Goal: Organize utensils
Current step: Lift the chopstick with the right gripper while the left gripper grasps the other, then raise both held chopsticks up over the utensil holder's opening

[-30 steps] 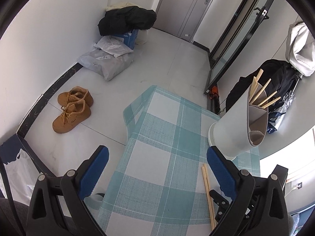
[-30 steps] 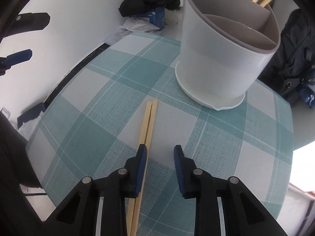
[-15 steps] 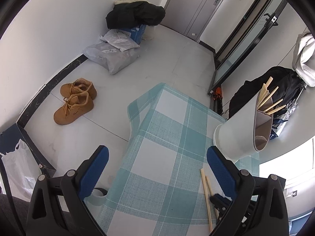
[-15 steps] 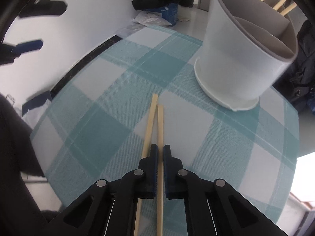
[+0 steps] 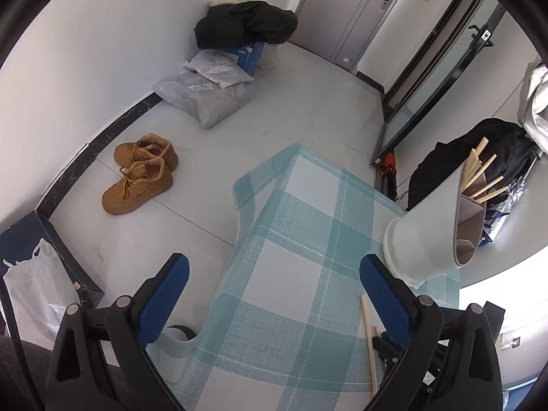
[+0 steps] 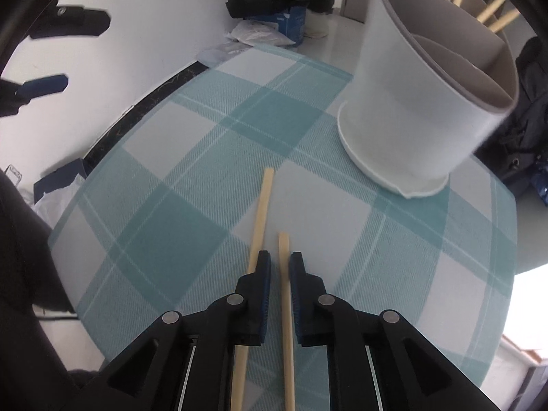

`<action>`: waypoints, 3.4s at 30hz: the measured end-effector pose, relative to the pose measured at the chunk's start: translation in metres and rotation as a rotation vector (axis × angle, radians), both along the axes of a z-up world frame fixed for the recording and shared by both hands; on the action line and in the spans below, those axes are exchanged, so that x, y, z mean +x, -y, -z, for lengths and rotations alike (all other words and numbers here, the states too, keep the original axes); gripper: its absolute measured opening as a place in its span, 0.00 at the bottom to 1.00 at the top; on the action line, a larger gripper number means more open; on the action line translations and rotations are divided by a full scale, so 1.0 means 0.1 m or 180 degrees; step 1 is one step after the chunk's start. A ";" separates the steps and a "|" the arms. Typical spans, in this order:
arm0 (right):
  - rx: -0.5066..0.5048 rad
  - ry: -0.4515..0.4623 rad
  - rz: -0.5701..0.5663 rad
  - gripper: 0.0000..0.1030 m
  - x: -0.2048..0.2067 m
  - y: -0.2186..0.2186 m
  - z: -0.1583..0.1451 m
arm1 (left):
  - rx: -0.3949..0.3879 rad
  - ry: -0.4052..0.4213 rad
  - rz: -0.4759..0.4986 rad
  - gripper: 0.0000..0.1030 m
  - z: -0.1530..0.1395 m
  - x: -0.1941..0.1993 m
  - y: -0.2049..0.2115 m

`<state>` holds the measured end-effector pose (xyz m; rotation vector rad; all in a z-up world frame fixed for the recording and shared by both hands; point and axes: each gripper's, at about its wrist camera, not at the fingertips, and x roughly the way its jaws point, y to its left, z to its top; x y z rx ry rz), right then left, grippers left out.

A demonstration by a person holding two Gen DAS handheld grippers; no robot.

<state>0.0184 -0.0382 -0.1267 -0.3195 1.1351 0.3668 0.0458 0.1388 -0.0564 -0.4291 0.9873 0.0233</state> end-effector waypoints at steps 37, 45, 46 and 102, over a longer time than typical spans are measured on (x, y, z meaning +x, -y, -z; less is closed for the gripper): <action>0.2749 0.0979 0.2020 0.05 -0.34 2.27 -0.85 | 0.0491 -0.0842 0.0909 0.76 0.55 0.22 1.23; 0.2667 0.1032 0.2036 0.05 -0.49 2.35 -0.91 | 0.0903 -0.0883 0.0857 0.43 0.58 0.30 1.38; 0.2650 0.1057 0.2028 0.05 -0.49 2.35 -0.92 | 0.0886 -0.0879 0.0845 0.31 0.58 0.30 1.41; 0.1582 0.1968 0.0939 0.05 -0.79 1.23 -1.35 | 0.0159 0.0724 0.1613 0.02 -0.85 -0.50 1.41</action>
